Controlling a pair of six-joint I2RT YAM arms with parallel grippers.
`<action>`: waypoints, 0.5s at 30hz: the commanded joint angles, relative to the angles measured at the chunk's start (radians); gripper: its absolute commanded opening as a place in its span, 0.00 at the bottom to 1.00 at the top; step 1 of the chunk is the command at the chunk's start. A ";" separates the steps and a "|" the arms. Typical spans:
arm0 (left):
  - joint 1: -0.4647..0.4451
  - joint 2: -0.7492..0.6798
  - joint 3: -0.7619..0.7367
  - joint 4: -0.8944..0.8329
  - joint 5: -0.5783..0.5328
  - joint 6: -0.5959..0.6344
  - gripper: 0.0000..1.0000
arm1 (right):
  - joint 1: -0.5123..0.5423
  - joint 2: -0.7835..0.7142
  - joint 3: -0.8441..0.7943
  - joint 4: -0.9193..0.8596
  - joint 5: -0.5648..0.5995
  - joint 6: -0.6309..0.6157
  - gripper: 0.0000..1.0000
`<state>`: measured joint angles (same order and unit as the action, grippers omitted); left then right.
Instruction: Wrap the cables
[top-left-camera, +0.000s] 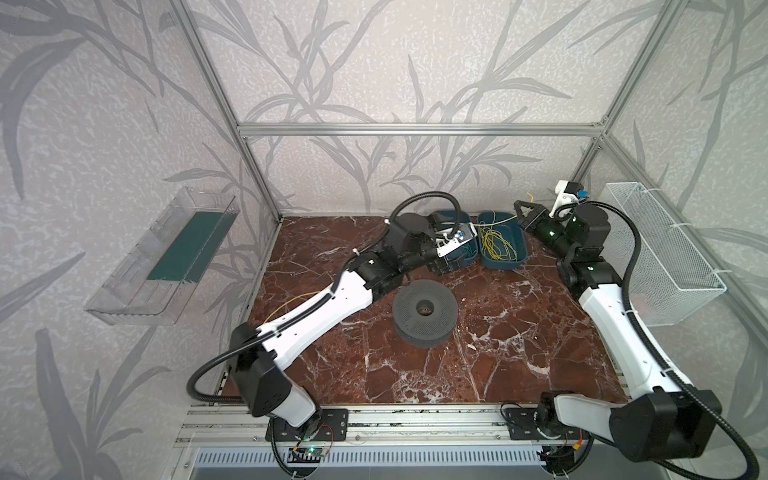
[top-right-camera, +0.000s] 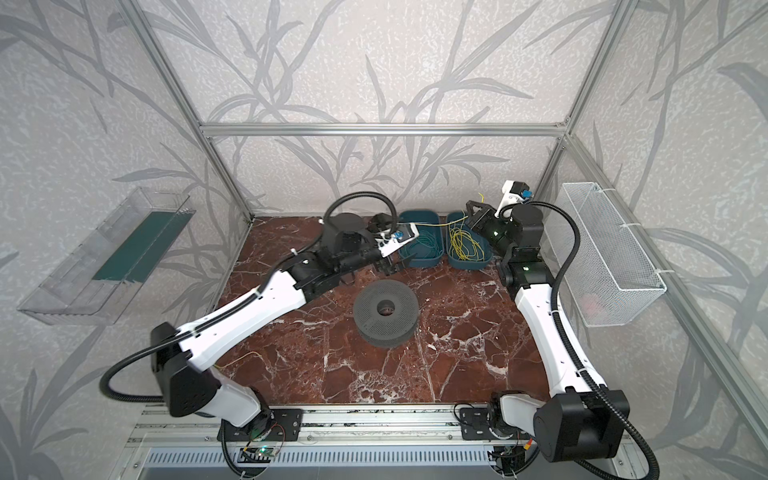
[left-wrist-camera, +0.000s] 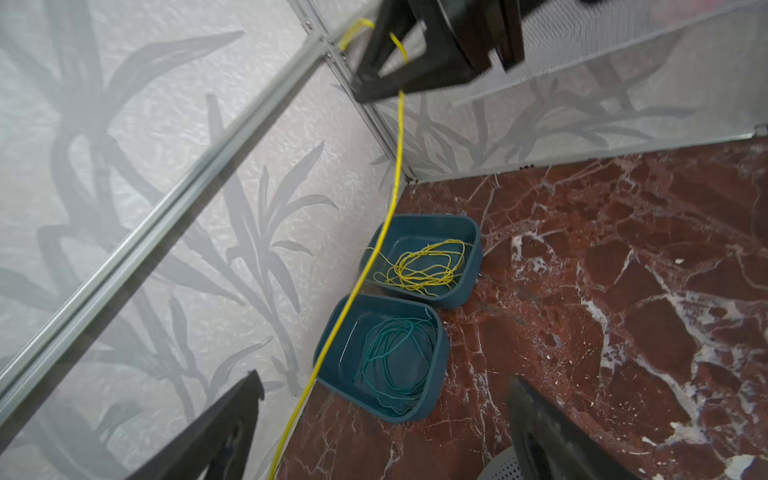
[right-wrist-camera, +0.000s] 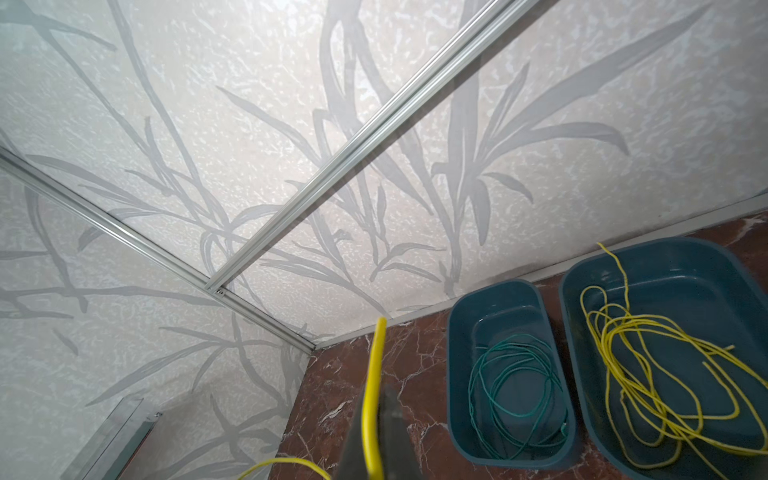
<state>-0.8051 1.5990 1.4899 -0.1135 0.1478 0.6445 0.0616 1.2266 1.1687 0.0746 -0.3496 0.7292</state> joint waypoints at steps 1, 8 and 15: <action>-0.022 0.048 0.046 0.152 -0.009 0.097 0.88 | 0.022 -0.040 -0.013 -0.018 -0.028 -0.005 0.00; -0.076 0.146 0.038 0.372 -0.083 0.146 0.63 | 0.088 -0.073 -0.029 -0.037 -0.011 -0.034 0.00; -0.110 0.114 -0.016 0.399 -0.099 0.154 0.53 | 0.096 -0.069 -0.046 -0.044 0.022 -0.057 0.00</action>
<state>-0.9092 1.7554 1.4887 0.2253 0.0570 0.7673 0.1555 1.1717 1.1339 0.0460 -0.3481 0.7013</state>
